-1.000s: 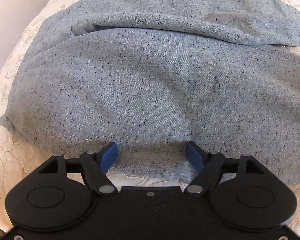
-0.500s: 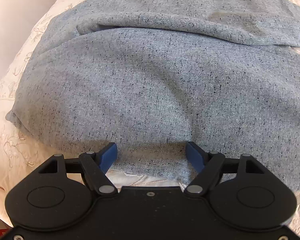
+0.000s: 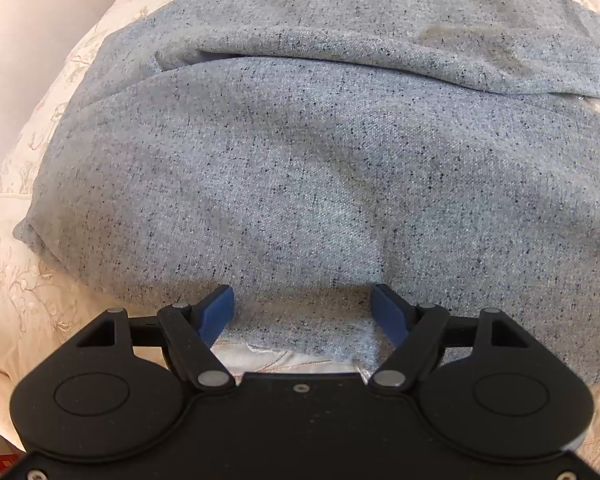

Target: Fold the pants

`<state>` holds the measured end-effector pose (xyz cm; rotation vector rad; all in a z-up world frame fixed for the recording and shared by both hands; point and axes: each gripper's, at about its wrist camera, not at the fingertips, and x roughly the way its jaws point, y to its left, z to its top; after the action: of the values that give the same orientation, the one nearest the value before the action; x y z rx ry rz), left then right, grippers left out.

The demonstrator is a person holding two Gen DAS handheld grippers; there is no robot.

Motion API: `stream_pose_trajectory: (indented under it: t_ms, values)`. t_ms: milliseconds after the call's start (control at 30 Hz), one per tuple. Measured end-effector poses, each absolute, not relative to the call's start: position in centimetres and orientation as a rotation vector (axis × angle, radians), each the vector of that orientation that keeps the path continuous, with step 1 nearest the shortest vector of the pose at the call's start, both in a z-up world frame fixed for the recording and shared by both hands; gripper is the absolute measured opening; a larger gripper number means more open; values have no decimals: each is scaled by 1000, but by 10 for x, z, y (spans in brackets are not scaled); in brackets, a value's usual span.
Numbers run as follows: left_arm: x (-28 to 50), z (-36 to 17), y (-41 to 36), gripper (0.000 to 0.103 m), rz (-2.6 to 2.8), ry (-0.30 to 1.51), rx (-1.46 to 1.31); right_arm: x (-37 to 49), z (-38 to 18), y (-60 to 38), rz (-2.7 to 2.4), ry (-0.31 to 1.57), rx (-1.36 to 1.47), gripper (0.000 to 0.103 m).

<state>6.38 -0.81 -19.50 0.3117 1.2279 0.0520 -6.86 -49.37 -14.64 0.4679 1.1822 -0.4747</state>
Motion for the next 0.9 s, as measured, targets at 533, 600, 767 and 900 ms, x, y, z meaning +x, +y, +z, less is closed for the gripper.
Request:
stream_pose_trajectory:
  t_ms: [533, 600, 767, 900]
  values:
    - [99, -166, 79, 71, 97, 1099, 237, -54, -128, -423, -509, 1086, 207, 21]
    - [110, -179, 95, 71, 135, 1139, 283, -41, -126, -403, -458, 1072, 236, 23]
    - [107, -198, 130, 77, 106, 1197, 376, -11, -130, -345, -394, 1100, 283, 24]
    - [113, -171, 150, 72, 26, 1174, 286, 8, -135, -304, -355, 1107, 309, 24]
